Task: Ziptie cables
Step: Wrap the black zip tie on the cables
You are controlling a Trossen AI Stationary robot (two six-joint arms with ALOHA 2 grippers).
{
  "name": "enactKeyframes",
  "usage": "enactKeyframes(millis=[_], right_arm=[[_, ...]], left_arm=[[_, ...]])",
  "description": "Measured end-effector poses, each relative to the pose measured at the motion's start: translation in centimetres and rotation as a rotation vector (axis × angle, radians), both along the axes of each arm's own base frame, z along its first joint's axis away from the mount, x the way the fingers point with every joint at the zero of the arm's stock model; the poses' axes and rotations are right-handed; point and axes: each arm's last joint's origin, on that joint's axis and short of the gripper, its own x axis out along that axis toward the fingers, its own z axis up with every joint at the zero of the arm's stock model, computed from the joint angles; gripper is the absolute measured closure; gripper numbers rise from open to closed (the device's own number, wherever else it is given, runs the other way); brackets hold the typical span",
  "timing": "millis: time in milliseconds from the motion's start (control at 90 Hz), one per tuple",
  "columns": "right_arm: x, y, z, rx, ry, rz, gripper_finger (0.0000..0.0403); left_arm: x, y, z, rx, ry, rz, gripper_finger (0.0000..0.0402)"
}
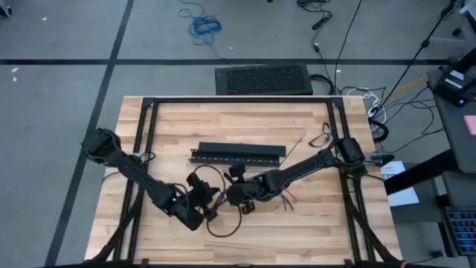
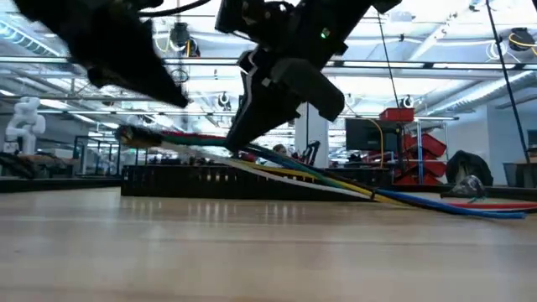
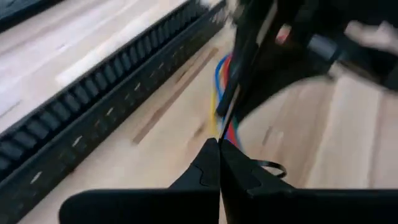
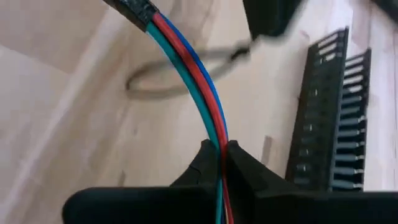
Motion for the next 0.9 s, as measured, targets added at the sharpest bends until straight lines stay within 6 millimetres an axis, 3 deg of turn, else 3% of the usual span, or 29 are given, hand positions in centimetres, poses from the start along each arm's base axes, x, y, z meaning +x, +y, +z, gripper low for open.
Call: enactKeyframes(millis=[156, 333, 533, 733, 900], right_arm=[[-0.1, 0.1, -0.1, 0.048, 0.025, 0.026, 0.0390], [-0.5, 0.2, 0.1, 0.017, 0.041, 0.021, 0.0307], [-1.0, 0.9, 2.3, 0.004, -0.023, 0.044, 0.0236], [-0.8, 0.8, 4.3, 0.034, -0.132, 0.078, 0.0244], [0.1, 0.5, 3.7, 0.118, -0.148, 0.141, 0.0277]], left_arm=[[0.7, 0.2, 0.1, -0.002, -0.008, -0.033, 0.0401], [0.9, 0.0, -1.1, 0.002, 0.034, -0.039, 0.0402], [1.4, 0.0, -1.9, 0.008, 0.042, -0.032, 0.0402], [1.5, -0.1, -2.3, 0.012, 0.047, -0.031, 0.0402], [1.5, 0.0, -2.2, 0.018, 0.039, -0.024, 0.0402]])
